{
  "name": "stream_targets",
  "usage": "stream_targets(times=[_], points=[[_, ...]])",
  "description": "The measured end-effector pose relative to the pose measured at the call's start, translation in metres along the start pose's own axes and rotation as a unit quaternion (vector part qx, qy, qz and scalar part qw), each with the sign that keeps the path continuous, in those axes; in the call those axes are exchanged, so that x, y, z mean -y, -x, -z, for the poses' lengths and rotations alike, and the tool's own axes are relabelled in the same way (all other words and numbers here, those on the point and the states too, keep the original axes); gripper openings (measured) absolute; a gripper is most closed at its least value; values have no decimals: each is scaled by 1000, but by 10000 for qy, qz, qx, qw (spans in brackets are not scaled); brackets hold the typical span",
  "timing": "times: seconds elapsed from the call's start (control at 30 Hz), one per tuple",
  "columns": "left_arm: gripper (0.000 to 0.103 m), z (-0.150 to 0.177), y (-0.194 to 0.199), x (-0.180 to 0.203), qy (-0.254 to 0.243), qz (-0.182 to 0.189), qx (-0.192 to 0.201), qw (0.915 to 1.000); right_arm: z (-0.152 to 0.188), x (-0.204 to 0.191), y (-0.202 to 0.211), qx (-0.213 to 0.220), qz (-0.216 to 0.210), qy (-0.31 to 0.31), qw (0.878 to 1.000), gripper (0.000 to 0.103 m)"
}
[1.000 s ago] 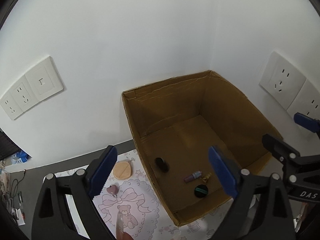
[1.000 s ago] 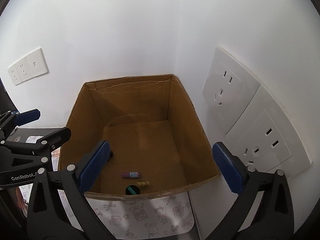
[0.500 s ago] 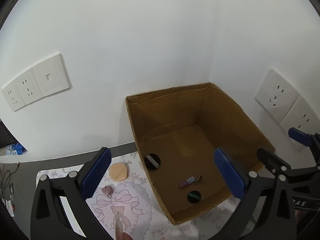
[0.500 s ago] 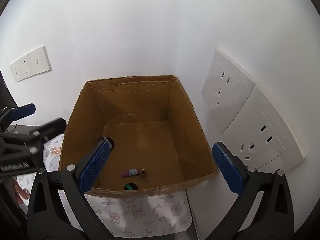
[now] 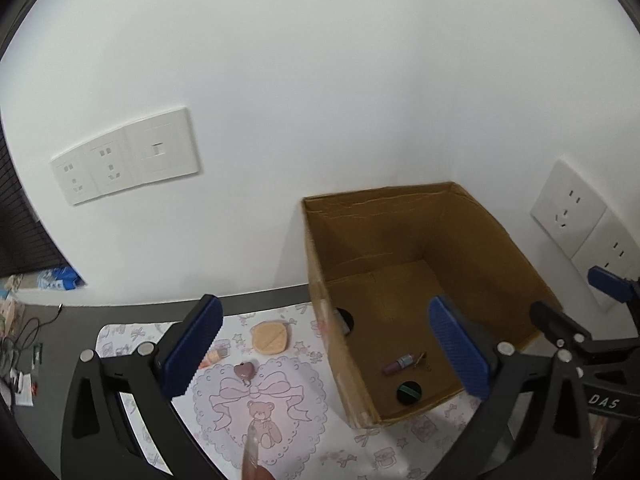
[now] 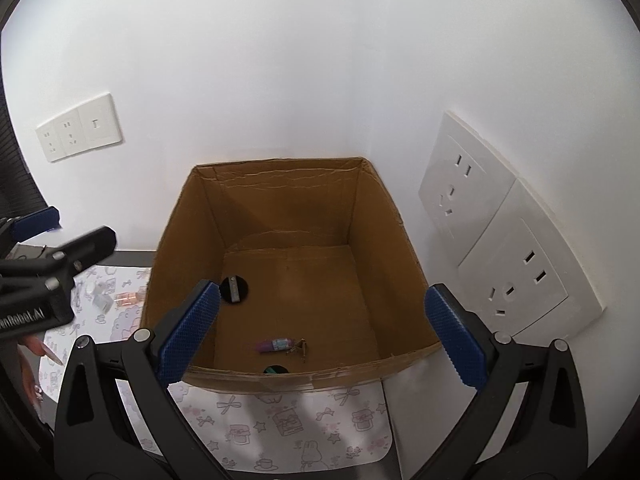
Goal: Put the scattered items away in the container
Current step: 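Withdraw both tools from the box back over the mat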
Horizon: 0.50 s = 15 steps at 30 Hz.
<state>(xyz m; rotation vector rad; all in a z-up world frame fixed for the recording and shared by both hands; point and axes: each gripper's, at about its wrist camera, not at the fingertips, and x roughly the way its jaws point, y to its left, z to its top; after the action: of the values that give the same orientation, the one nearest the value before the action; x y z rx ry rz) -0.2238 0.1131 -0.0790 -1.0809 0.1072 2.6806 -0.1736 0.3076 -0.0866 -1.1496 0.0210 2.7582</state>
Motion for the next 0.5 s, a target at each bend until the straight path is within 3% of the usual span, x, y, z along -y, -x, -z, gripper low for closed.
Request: stream_targets(times=[0.5], points=[[103,41,54,-79,569,-727,-56,9957,6,-57,26,258,-671,418,9965,103]])
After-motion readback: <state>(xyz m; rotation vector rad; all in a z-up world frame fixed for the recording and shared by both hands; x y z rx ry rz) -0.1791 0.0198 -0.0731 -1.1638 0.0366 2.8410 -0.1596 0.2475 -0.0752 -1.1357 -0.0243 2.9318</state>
